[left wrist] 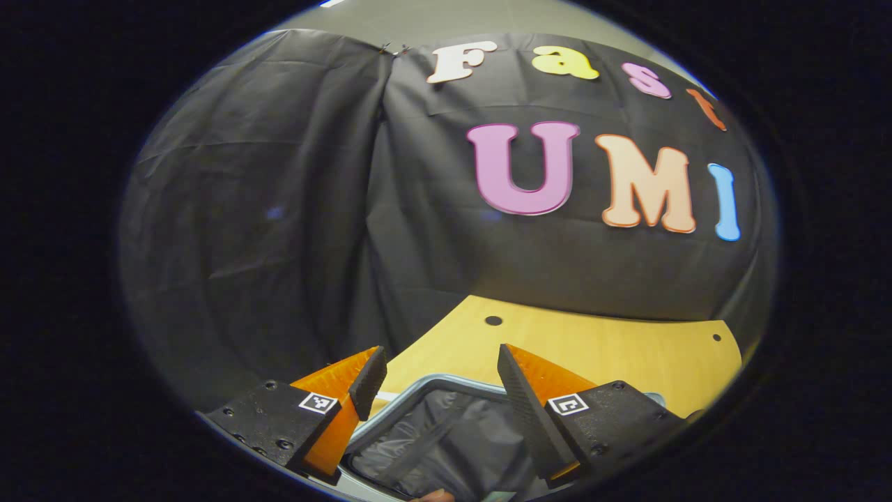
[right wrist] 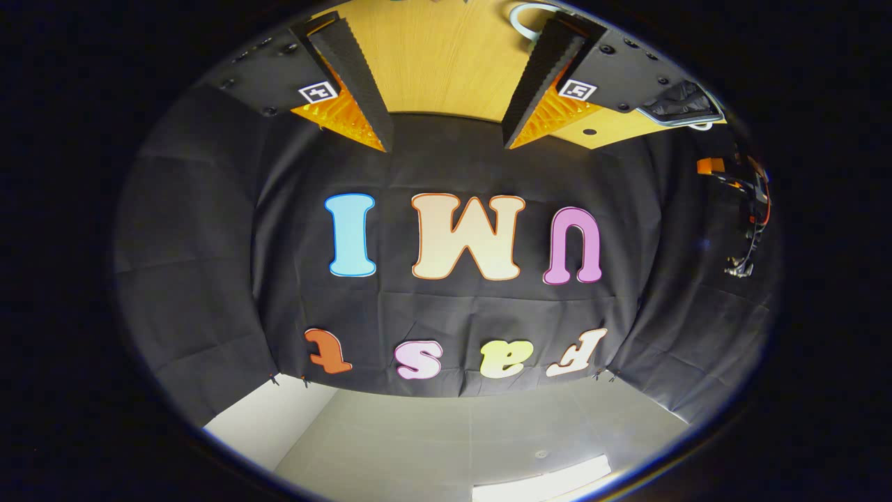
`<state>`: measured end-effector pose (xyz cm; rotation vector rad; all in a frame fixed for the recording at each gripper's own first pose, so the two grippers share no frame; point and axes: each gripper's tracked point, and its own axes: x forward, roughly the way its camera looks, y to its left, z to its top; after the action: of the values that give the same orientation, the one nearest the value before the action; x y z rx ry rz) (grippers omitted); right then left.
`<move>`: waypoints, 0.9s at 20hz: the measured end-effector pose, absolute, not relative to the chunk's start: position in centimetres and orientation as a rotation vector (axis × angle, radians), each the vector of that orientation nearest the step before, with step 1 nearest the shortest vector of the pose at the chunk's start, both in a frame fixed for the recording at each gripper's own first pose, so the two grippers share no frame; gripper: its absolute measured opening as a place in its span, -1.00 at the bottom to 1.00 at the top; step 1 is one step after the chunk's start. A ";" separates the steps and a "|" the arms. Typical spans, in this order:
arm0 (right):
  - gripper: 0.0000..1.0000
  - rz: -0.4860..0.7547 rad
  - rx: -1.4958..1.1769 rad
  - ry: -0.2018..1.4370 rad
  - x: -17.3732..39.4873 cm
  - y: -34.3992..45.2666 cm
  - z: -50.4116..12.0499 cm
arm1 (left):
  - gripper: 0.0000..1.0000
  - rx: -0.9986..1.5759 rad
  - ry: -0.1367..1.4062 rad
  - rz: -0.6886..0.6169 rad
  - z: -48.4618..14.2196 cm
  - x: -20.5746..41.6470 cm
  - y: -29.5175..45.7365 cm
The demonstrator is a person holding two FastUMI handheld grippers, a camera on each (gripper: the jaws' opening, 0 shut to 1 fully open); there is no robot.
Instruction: First open the suitcase, pack the skin care products into it, and then close the suitcase.
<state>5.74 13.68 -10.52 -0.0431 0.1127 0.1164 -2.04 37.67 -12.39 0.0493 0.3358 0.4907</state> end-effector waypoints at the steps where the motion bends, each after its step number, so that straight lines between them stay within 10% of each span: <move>1: 0.97 0.118 -0.051 0.115 5.7 13.1 -10.8 | 0.87 0.056 0.327 0.467 -12.0 -1.4 36.2; 18: 0.96 0.142 -0.027 0.124 4.5 4.2 -11.0 | 0.87 0.008 0.388 0.128 -14.7 -0.1 10.8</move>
<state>4.46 4.15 -11.01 -0.0267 0.1242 0.1420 -0.08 10.78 -14.65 0.0083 0.3878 0.1284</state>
